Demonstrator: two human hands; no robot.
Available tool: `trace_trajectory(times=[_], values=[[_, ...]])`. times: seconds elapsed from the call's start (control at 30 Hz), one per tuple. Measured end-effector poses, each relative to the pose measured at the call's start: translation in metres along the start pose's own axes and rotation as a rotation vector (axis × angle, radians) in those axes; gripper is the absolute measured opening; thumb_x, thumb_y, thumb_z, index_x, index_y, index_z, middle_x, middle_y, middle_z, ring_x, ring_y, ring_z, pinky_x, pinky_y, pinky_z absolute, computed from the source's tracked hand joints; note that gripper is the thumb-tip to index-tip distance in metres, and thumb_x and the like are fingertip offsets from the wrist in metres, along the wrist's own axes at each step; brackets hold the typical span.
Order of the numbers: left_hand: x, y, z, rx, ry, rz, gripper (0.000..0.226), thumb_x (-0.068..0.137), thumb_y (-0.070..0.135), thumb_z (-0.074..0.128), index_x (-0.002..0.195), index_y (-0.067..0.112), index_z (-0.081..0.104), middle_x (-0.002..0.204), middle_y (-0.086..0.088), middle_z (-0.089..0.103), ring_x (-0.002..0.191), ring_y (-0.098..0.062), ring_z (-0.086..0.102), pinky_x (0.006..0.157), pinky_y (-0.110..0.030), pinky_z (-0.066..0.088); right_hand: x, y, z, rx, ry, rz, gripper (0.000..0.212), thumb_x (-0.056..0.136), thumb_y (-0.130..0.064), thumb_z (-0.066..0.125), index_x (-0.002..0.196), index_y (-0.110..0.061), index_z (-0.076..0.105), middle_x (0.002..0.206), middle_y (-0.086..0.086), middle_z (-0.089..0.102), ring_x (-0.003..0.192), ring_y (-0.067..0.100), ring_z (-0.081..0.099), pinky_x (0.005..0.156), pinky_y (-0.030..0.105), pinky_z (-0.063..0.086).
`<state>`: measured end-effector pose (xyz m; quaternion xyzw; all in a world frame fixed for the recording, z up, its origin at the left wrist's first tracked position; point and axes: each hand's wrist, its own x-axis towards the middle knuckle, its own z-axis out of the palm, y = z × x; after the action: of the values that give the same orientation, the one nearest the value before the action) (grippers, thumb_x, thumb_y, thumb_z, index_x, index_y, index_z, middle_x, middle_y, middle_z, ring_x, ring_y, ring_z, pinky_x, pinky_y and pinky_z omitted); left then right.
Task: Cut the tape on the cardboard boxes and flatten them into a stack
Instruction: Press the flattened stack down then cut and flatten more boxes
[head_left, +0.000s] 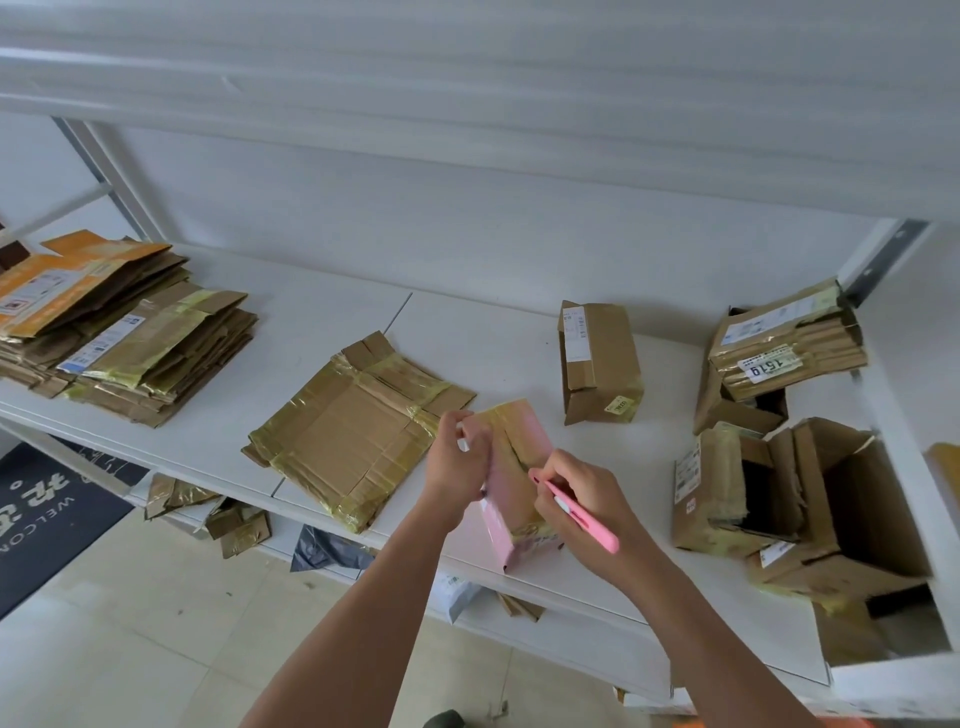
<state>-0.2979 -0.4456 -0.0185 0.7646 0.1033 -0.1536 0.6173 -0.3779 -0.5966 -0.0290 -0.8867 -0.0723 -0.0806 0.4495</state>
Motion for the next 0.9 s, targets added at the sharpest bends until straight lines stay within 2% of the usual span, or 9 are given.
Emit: trace_trajectory(times=[0.2,0.27,0.33,0.43,0.6,0.7,0.77,0.83,0.9], values=[[-0.002,0.002,0.001,-0.013,0.009,-0.007,0.027,0.102,0.025,0.049,0.128,0.021,0.047,0.123,0.003,0.051,0.083,-0.016,0.057,0.073,-0.052,0.058,-0.013,-0.008,-0.008,0.055,0.012,0.016,0.014,0.092,-0.004,0.059,0.083,-0.006,0.05,0.075,0.007,0.063,0.071,0.015,0.065,0.057,0.013,0.044],[-0.001,0.003,0.0,-0.009,0.011,-0.009,0.025,0.101,0.025,0.049,0.126,0.021,0.047,0.123,0.003,0.051,0.081,-0.015,0.056,0.073,-0.052,0.058,-0.026,-0.008,-0.012,0.071,-0.003,0.041,0.015,0.094,-0.003,0.059,0.081,-0.006,0.051,0.072,-0.007,0.061,0.074,0.006,0.066,0.058,0.01,0.042],[-0.001,0.003,0.0,-0.012,0.01,-0.014,0.022,0.101,0.024,0.049,0.123,0.021,0.048,0.123,0.003,0.051,0.08,-0.014,0.055,0.073,-0.051,0.059,-0.039,-0.008,-0.014,0.07,-0.006,0.038,0.02,0.094,-0.009,0.059,0.079,-0.017,0.049,0.069,-0.014,0.058,0.072,0.004,0.065,0.057,0.012,0.042],[-0.001,0.002,0.002,-0.001,0.02,-0.012,0.023,0.101,0.025,0.049,0.124,0.022,0.047,0.123,0.003,0.051,0.081,-0.012,0.055,0.068,-0.046,0.059,-0.046,-0.01,-0.014,0.035,0.005,0.029,0.015,0.091,-0.019,0.055,0.078,-0.019,0.046,0.07,-0.006,0.056,0.071,0.012,0.063,0.057,0.019,0.043],[-0.001,0.004,0.002,0.0,0.033,-0.028,0.02,0.1,0.022,0.049,0.12,0.023,0.048,0.112,0.005,0.053,0.079,-0.011,0.054,0.063,-0.04,0.059,-0.051,-0.017,-0.019,0.032,-0.002,0.013,0.016,0.09,-0.02,0.055,0.08,-0.007,0.053,0.073,0.003,0.061,0.065,0.006,0.057,0.057,0.015,0.041],[0.003,0.006,0.001,-0.003,0.06,-0.052,0.016,0.1,0.023,0.051,0.115,0.021,0.047,0.104,0.002,0.052,0.081,-0.016,0.055,0.061,-0.039,0.058,-0.072,-0.01,-0.026,0.087,-0.042,0.042,0.015,0.093,-0.02,0.055,0.079,-0.019,0.053,0.069,-0.002,0.055,0.059,0.003,0.048,0.055,0.017,0.034],[0.006,0.007,0.001,0.018,0.107,-0.051,0.019,0.098,0.026,0.054,0.111,0.018,0.044,0.102,-0.005,0.052,0.083,-0.023,0.053,0.065,-0.045,0.057,-0.09,-0.006,-0.029,0.218,0.039,0.11,0.016,0.094,-0.023,0.059,0.079,-0.021,0.056,0.066,0.009,0.053,0.056,0.001,0.047,0.055,0.016,0.034],[0.009,0.005,0.004,0.098,0.141,-0.009,0.022,0.096,0.027,0.055,0.108,0.015,0.041,0.104,-0.007,0.051,0.086,-0.024,0.05,0.073,-0.048,0.053,-0.099,0.001,-0.032,0.304,0.233,0.192,0.016,0.089,-0.038,0.062,0.089,-0.022,0.061,0.071,0.012,0.059,0.057,0.004,0.055,0.054,0.017,0.042],[0.008,0.004,0.009,0.164,0.136,0.033,0.024,0.096,0.024,0.053,0.112,0.014,0.039,0.112,-0.006,0.047,0.098,-0.025,0.048,0.078,-0.042,0.045,-0.099,0.007,-0.034,0.345,0.398,0.253,0.022,0.084,-0.047,0.062,0.096,-0.029,0.057,0.077,0.012,0.063,0.066,0.021,0.064,0.057,0.033,0.055]])
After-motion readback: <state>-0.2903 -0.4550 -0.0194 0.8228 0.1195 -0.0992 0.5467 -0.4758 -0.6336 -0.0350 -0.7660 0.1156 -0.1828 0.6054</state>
